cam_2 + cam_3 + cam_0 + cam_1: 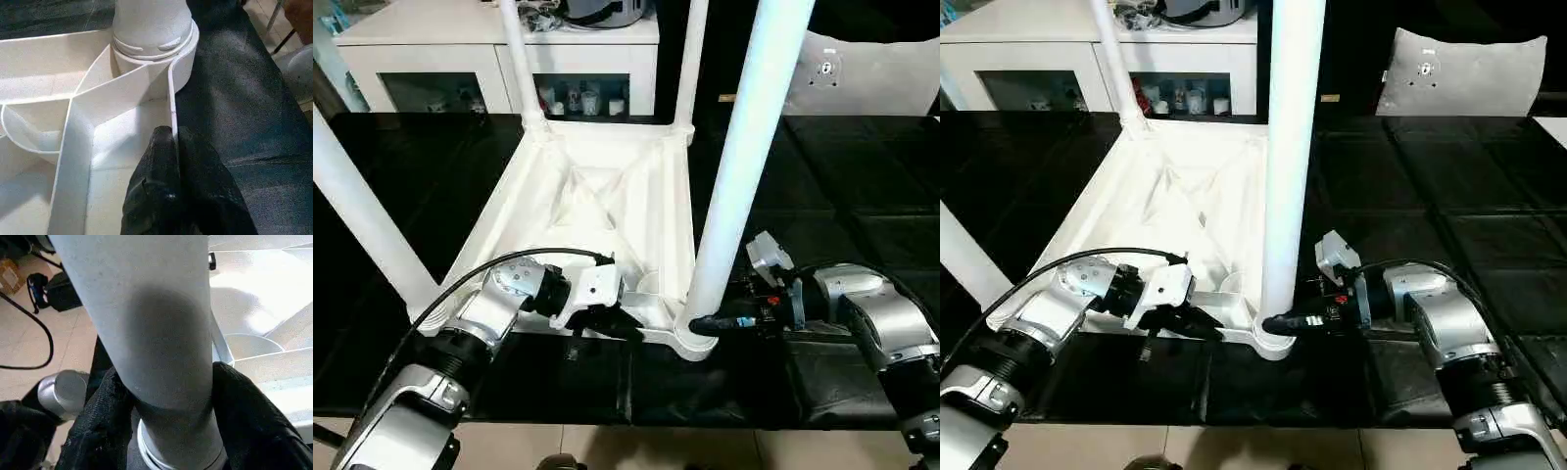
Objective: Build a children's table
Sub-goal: Rotate leg to tighten
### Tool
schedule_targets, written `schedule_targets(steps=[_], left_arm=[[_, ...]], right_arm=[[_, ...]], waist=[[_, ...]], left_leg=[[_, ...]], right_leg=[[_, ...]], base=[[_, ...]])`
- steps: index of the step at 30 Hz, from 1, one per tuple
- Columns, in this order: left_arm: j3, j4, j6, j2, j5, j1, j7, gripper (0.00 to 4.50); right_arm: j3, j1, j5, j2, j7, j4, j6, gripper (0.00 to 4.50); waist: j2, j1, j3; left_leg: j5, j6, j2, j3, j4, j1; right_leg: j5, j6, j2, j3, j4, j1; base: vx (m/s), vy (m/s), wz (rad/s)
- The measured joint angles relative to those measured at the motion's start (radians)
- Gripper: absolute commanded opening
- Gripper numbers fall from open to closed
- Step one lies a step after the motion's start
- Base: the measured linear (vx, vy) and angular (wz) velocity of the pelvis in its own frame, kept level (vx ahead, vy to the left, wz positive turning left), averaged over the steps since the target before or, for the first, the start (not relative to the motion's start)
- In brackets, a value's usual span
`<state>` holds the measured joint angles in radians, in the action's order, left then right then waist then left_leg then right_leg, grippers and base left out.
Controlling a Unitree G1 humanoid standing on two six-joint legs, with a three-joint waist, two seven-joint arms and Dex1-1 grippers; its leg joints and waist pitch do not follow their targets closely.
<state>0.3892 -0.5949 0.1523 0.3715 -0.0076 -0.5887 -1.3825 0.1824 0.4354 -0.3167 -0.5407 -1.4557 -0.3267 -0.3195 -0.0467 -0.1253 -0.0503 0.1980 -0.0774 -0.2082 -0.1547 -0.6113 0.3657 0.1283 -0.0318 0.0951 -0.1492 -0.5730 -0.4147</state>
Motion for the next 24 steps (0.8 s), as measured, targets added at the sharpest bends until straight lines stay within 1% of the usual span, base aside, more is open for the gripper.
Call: schedule_targets(steps=[2, 4, 7, 9, 10, 11, 13, 14, 15, 16, 17, 18, 19, 20, 21, 22, 23, 24], left_arm=[[-0.007, 0.001, -0.025, -0.001, -0.005, -0.001, 0.002, 0.00], [-0.017, 0.003, -0.066, -0.009, -0.006, -0.001, 0.020, 0.00], [-0.045, 0.006, -0.159, -0.012, 0.007, -0.001, 0.104, 0.00], [-0.062, 0.015, -0.222, -0.030, 0.024, -0.002, 0.178, 0.00], [-0.069, 0.021, -0.256, -0.047, 0.033, -0.002, 0.225, 0.00], [-0.079, 0.026, -0.292, -0.071, 0.044, -0.002, 0.282, 0.00], [-0.093, 0.033, -0.350, -0.115, 0.047, -0.002, 0.365, 0.00], [-0.103, 0.034, -0.381, -0.142, 0.048, -0.002, 0.413, 0.00], [-0.111, 0.034, -0.403, -0.167, 0.048, -0.001, 0.454, 0.00], [-0.119, 0.034, -0.418, -0.187, 0.048, -0.002, 0.490, 0.00], [-0.122, 0.034, -0.431, -0.214, 0.052, -0.002, 0.541, 0.00], [-0.123, 0.034, -0.438, -0.233, 0.059, -0.002, 0.575, 0.00], [-0.128, 0.034, -0.441, -0.244, 0.061, -0.002, 0.594, 0.00], [-0.132, 0.034, -0.441, -0.249, 0.061, -0.002, 0.605, 0.00], [-0.136, 0.037, -0.441, -0.254, 0.063, -0.002, 0.614, 0.00], [-0.135, 0.044, -0.442, -0.257, 0.066, -0.003, 0.618, 0.00], [-0.132, 0.055, -0.443, -0.258, 0.072, -0.003, 0.622, 0.00], [-0.130, 0.061, -0.443, -0.258, 0.073, -0.003, 0.622, 0.00]], right_arm=[[-0.014, -0.018, -0.007, 0.006, 0.030, 0.038, -0.043, 2.04], [-0.022, -0.033, -0.006, 0.027, 0.086, 0.066, -0.065, 2.04], [-0.045, -0.040, 0.026, 0.093, 0.248, 0.080, -0.078, 2.03], [-0.072, -0.038, 0.055, 0.152, 0.384, 0.082, -0.110, 2.03], [-0.089, -0.032, 0.075, 0.183, 0.462, 0.082, -0.133, 2.01], [-0.102, -0.016, 0.098, 0.216, 0.557, 0.081, -0.160, 2.00], [-0.129, 0.005, 0.125, 0.268, 0.693, 0.080, -0.207, 1.99], [-0.144, 0.012, 0.139, 0.302, 0.776, 0.079, -0.225, 1.99], [-0.157, 0.015, 0.147, 0.327, 0.833, 0.078, -0.232, 1.99], [-0.167, 0.022, 0.156, 0.347, 0.881, 0.077, -0.236, 1.99], [-0.183, 0.024, 0.163, 0.370, 0.933, 0.067, -0.223, 1.99], [-0.193, 0.024, 0.169, 0.385, 0.966, 0.059, -0.209, 2.53], [-0.197, 0.025, 0.169, 0.392, 0.981, 0.051, -0.191, 2.67], [-0.198, 0.027, 0.169, 0.399, 0.991, 0.048, -0.180, 2.69], [-0.209, 0.027, 0.169, 0.416, 1.004, 0.047, -0.168, 2.76], [-0.216, 0.027, 0.167, 0.421, 1.011, 0.047, -0.160, 2.88], [-0.222, 0.027, 0.161, 0.421, 1.012, 0.051, -0.156, 3.01], [-0.223, 0.027, 0.159, 0.421, 1.011, 0.053, -0.154, 3.08]], waist=[[0.000, -0.001, 0.000], [-0.001, 0.001, 0.000], [-0.001, 0.019, 0.000], [-0.001, 0.045, 0.000], [-0.001, 0.062, 0.000], [-0.002, 0.085, 0.000], [-0.006, 0.116, -0.001], [-0.009, 0.135, -0.002], [-0.012, 0.146, -0.004], [-0.012, 0.153, -0.004], [-0.011, 0.157, -0.005], [-0.010, 0.158, -0.006], [-0.009, 0.160, -0.006], [-0.010, 0.162, -0.006], [-0.011, 0.161, -0.006], [-0.012, 0.160, -0.005], [-0.014, 0.160, -0.004], [-0.015, 0.160, -0.003]], left_leg=[[0.000, 0.000, 0.000, 0.000, 0.000, 0.000], [-0.001, -0.002, 0.000, 0.000, 0.000, 0.000], [-0.001, -0.008, 0.000, 0.000, 0.000, -0.004], [-0.003, -0.011, 0.001, 0.000, 0.000, -0.008], [-0.003, -0.011, 0.001, 0.001, 0.000, -0.010], [-0.003, -0.011, 0.000, 0.002, 0.000, -0.012], [-0.003, -0.011, -0.004, 0.011, 0.001, -0.012], [-0.002, -0.011, -0.012, 0.015, 0.002, -0.012], [-0.002, -0.011, -0.019, 0.019, 0.002, -0.013], [-0.002, -0.011, -0.020, 0.020, 0.001, -0.013], [-0.002, -0.011, -0.019, 0.020, 0.002, -0.013], [-0.001, -0.012, -0.015, 0.018, 0.001, -0.019], [0.000, -0.014, -0.010, 0.015, 0.002, -0.027], [0.002, -0.015, -0.002, 0.010, 0.003, -0.027], [0.005, -0.011, 0.002, 0.013, 0.006, -0.017], [0.005, -0.011, 0.001, 0.017, 0.006, -0.010], [0.005, -0.011, 0.001, 0.020, 0.006, -0.005], [0.005, -0.011, 0.000, 0.021, 0.006, -0.001]], right_leg=[[0.000, 0.000, 0.000, 0.000, 0.000, 0.001], [0.000, 0.000, 0.000, 0.000, -0.001, 0.001], [0.000, 0.000, 0.000, 0.000, -0.002, 0.002], [0.000, 0.000, -0.001, -0.002, 0.001, 0.004], [0.000, 0.000, -0.001, -0.004, 0.004, 0.007], [0.000, 0.000, -0.002, -0.011, 0.014, 0.012], [0.000, 0.001, -0.001, -0.030, 0.033, 0.022], [0.000, 0.001, -0.002, -0.042, 0.045, 0.029], [0.000, 0.001, -0.001, -0.051, 0.052, 0.036], [0.000, 0.001, 0.000, -0.052, 0.051, 0.037], [0.000, 0.001, 0.000, -0.047, 0.044, 0.039], [0.000, 0.001, 0.000, -0.040, 0.038, 0.039], [0.000, 0.001, 0.000, -0.032, 0.031, 0.035], [0.000, 0.001, 0.003, -0.033, 0.029, 0.030], [0.000, 0.001, 0.005, -0.038, 0.031, 0.026], [0.000, 0.001, 0.006, -0.046, 0.032, 0.023], [0.000, 0.001, 0.010, -0.053, 0.033, 0.020], [0.000, 0.001, 0.010, -0.054, 0.033, 0.017]], base=[[0.000, 0.000, 0.00], [0.000, 0.000, 0.00], [0.000, 0.000, 0.00], [0.000, 0.000, 0.00], [0.000, 0.000, 0.00], [0.000, 0.000, 0.00], [0.000, 0.000, 0.00], [0.000, 0.000, 0.00], [0.000, 0.000, 0.00], [0.000, 0.000, 0.00], [0.000, 0.000, 0.00], [0.000, 0.000, 0.00], [0.000, 0.000, 0.00], [0.054, -0.015, 0.01], [0.056, -0.026, -0.08], [0.074, -0.022, -0.06], [0.000, 0.000, 0.00], [0.000, 0.000, 0.00]])
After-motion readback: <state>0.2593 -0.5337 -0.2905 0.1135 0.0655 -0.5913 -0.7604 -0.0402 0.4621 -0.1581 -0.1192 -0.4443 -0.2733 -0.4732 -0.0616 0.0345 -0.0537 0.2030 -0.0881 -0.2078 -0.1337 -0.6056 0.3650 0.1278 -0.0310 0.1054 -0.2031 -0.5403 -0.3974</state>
